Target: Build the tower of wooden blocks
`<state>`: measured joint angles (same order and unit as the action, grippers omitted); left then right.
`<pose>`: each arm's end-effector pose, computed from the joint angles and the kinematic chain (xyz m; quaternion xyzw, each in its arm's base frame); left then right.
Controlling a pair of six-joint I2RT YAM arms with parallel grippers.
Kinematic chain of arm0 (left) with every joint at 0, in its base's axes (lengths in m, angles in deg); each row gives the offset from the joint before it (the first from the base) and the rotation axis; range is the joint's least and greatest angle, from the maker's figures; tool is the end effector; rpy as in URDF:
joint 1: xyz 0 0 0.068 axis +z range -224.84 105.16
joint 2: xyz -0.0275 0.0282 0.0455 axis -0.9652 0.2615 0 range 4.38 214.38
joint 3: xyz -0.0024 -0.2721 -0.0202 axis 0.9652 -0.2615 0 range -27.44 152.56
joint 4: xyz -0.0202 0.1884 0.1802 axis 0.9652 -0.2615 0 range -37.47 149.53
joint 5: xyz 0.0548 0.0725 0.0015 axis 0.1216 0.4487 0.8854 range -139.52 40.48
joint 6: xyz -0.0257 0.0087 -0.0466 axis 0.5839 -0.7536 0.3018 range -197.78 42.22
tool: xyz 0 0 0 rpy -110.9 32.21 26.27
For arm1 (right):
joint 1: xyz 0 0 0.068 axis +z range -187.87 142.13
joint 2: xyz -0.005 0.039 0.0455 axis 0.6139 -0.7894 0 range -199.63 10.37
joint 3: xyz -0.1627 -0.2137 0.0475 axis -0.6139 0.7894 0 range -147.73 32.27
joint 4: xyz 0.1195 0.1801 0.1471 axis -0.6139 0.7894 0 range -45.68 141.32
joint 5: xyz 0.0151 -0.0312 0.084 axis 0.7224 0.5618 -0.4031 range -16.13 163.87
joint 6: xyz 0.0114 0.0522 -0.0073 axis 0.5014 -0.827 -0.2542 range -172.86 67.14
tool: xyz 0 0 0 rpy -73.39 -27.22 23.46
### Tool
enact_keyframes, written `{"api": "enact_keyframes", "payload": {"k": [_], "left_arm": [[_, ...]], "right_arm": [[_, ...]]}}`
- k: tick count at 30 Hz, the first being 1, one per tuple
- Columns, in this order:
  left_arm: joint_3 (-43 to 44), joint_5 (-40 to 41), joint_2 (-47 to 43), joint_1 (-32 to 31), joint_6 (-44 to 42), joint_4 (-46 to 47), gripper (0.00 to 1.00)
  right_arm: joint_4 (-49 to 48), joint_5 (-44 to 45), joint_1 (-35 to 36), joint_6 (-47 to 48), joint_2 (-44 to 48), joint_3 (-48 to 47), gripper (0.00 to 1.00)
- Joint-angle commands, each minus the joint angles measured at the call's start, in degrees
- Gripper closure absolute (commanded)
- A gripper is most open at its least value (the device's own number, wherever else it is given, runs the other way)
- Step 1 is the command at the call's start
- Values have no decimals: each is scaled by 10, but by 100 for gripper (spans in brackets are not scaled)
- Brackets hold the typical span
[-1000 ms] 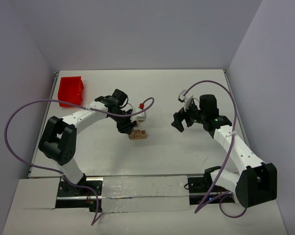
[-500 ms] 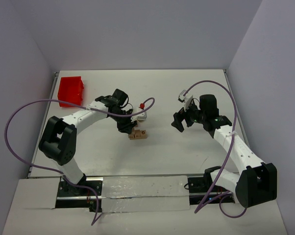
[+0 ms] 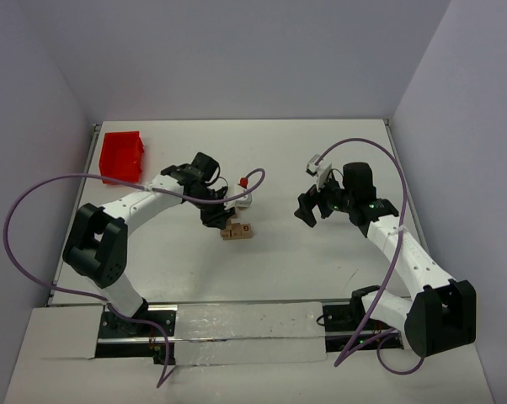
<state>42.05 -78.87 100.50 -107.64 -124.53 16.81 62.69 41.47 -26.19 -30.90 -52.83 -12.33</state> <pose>0.2688 -0.1942 0.2216 0.6438 0.7024 -0.2263 0.2024 0.2267 0.0663 0.2653 -0.3679 0.7864 0.2103 0.4494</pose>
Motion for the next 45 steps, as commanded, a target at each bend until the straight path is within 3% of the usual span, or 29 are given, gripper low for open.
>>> {"api": "enact_keyframes", "payload": {"k": [1, 29, 38, 45], "left_arm": [[-5, -16, -23, -5, -14, 7, 61], [-12, 3, -7, -8, -13, 22, 52], [-2, -21, -48, -9, -12, 4, 1], [11, -7, -136, -6, 34, -1, 1]], "right_arm": [[-23, -2, -3, 2, -3, 0, 0], [-21, -3, -3, 2, -3, 1, 0], [-21, -3, -3, 1, -3, 1, 0], [-23, -4, -3, -1, -3, 0, 0]]}}
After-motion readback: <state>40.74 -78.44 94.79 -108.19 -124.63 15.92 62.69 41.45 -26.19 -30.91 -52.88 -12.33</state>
